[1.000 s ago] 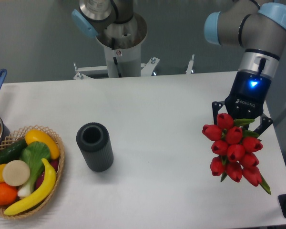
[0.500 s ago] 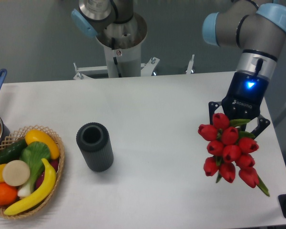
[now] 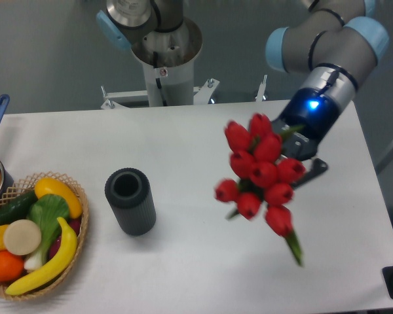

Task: Insert the flowers into the vase
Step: 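Carry the red tulips toward the dark grey vase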

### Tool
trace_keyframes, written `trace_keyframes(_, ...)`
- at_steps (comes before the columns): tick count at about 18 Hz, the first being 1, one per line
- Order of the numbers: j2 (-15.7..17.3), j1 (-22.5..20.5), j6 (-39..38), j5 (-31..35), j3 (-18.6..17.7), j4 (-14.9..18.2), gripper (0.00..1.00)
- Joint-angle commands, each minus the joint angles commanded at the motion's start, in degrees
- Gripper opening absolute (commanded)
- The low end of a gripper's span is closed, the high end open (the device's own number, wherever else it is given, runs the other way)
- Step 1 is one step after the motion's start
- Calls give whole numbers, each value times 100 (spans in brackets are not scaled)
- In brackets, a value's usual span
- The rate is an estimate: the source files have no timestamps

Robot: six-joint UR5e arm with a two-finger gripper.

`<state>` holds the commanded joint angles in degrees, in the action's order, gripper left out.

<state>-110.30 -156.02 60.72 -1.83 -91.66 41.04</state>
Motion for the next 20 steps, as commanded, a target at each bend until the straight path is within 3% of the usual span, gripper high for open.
trace_keyframes(10, 641, 748, 54, -318, -782, 9, 40)
trace_keyframes(20, 712, 942, 141, -318, -1503, 9, 40)
